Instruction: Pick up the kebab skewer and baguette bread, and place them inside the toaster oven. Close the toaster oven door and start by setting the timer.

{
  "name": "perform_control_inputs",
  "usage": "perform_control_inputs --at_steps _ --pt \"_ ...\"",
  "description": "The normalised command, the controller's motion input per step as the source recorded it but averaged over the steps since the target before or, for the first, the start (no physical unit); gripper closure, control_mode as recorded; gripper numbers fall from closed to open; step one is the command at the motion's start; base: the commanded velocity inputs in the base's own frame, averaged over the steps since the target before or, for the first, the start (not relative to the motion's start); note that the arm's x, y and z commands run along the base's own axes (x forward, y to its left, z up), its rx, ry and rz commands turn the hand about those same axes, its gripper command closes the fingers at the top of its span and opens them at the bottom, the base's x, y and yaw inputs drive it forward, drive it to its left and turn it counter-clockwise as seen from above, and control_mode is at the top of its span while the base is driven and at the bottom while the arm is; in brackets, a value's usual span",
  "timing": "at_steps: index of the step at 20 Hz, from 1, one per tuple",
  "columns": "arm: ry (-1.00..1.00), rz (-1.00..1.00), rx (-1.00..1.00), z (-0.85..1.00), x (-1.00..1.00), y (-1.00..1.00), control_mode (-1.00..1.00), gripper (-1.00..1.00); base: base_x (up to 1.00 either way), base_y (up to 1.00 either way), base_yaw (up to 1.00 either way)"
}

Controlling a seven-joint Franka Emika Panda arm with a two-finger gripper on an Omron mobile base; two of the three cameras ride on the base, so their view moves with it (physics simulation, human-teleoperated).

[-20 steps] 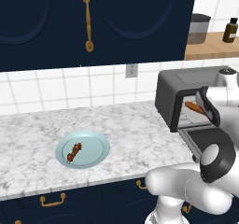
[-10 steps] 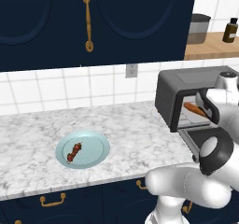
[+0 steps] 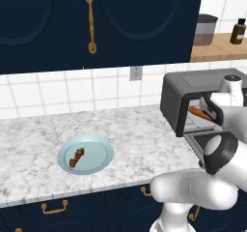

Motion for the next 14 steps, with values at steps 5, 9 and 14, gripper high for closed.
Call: perform_control_inputs --at_steps 5,9,14 --pt "0.0 -0.05 0.0 0.0 0.33 -0.04 -1.0 1.0 0.0 0.0 0.0" --pt "0.0 -0.08 0.02 -0.01 0.2 -0.21 -1.0 1.0 0.0 0.0 0.0" --pt "0.0 -0.07 0.05 -0.16 0.03 -0.21 -1.0 1.0 0.0 0.0 0.0"
